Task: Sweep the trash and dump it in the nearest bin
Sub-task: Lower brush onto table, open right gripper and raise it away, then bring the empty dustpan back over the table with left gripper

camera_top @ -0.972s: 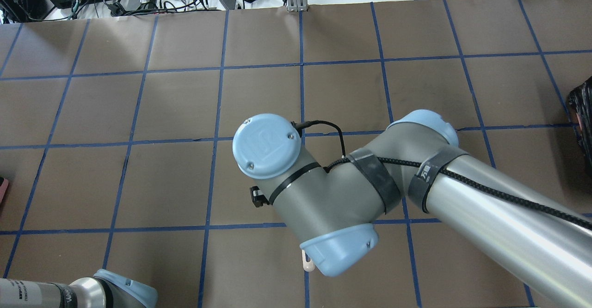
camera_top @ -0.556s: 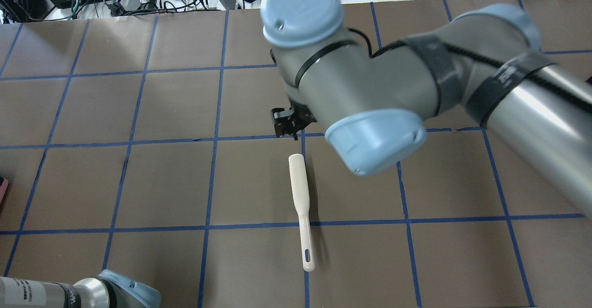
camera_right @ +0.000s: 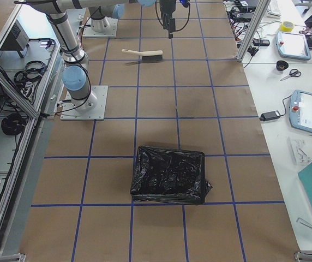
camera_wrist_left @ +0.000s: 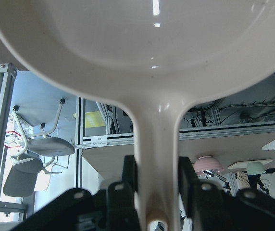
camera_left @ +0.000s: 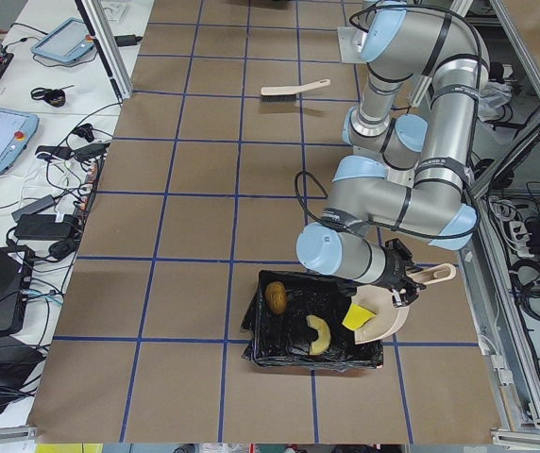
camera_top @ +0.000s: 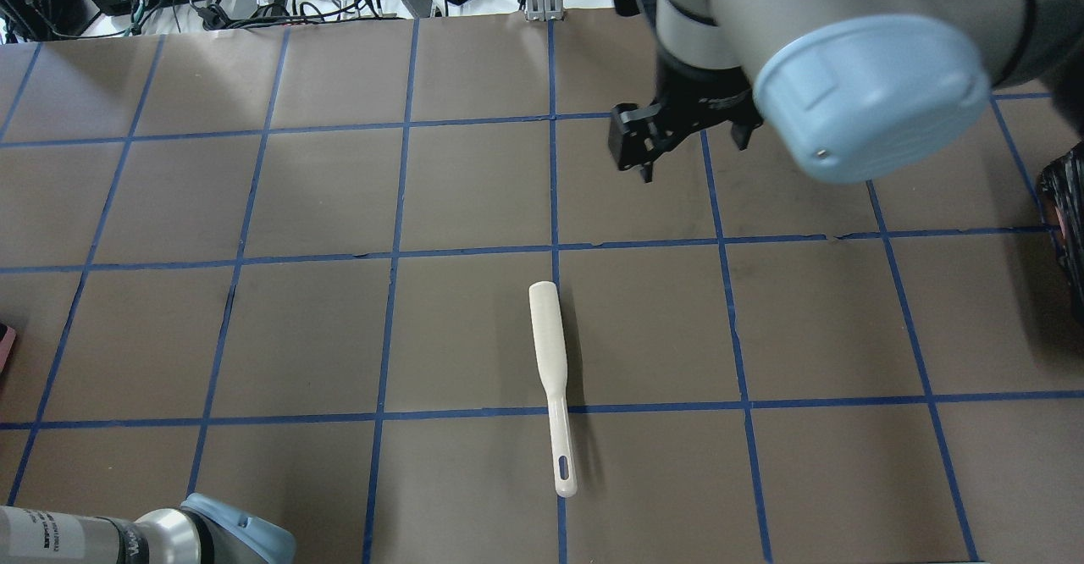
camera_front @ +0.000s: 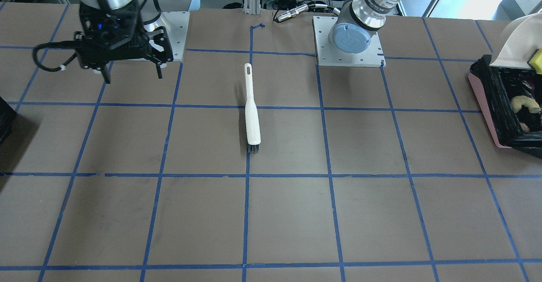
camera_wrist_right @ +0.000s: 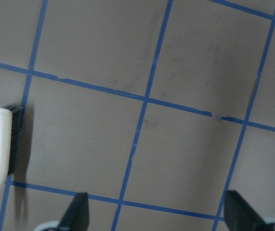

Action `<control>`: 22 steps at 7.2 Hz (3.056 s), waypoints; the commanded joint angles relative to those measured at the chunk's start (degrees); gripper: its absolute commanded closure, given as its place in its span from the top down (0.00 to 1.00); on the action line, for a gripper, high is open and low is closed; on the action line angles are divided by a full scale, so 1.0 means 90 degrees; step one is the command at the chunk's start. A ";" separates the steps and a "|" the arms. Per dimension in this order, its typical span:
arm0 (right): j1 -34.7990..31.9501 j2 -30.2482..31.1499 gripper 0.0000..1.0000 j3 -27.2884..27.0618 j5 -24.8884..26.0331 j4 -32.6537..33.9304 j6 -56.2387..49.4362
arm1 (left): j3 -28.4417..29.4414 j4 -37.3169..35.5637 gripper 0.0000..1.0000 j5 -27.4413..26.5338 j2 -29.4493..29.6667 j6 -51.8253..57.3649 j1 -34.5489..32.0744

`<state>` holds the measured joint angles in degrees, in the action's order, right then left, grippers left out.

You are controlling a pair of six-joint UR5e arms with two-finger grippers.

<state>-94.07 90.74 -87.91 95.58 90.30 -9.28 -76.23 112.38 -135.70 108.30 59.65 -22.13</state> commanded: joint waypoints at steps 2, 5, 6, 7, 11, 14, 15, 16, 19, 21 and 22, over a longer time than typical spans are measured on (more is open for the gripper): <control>0.0423 0.0094 0.92 -0.0018 -0.0180 -0.0103 -0.0160 | 0.0004 0.0013 0.00 -0.0030 0.0056 -0.0016 -0.0237; 0.0423 0.0133 0.91 -0.0125 -0.0287 -0.0063 -0.0024 | 0.0255 0.0052 0.00 -0.0166 -0.0196 -0.0007 -0.0324; 0.0413 0.0172 0.92 -0.0125 -0.0471 -0.0073 0.0596 | 0.0122 0.0110 0.00 -0.0137 -0.0033 -0.0016 -0.0344; 0.0375 0.0201 1.00 -0.0115 -0.0492 -0.0083 0.1143 | 0.0159 -0.0063 0.00 -0.0186 -0.0225 0.0003 -0.0489; 0.0374 0.0211 1.00 -0.0105 -0.0600 -0.0083 0.1207 | 0.0197 -0.0259 0.00 0.0018 -0.0392 0.0361 -0.0811; 0.0374 0.0211 1.00 -0.0115 -0.0600 -0.0092 0.1188 | 0.0189 -0.2160 0.00 0.1458 -0.0744 0.1954 -0.2391; 0.0374 0.0211 1.00 -0.0115 -0.0600 -0.0092 0.1188 | 0.0189 -0.2319 0.00 0.2151 -0.0764 0.2072 -0.2704; 0.0374 0.0211 1.00 -0.0106 -0.0600 -0.0083 0.1188 | 0.0160 -0.2350 0.00 0.2496 -0.0745 0.1861 -0.3133; 0.0364 0.0211 1.00 -0.0115 -0.0590 -0.0083 0.1159 | -0.0142 -0.2282 0.00 0.3296 -0.0774 -0.0671 -0.4579; 0.0355 0.0211 1.00 -0.0125 -0.0590 -0.0092 0.1139 | -0.0250 -0.1991 0.00 0.3466 -0.0881 -0.2401 -0.5564; 0.0355 0.0211 1.00 -0.0125 -0.0590 -0.0092 0.1139 | -0.0279 -0.1921 0.00 0.3940 -0.0823 -0.3318 -0.6043</control>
<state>-90.87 92.64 -89.02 90.26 89.48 1.00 -78.36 93.81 -103.99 100.67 39.79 -70.98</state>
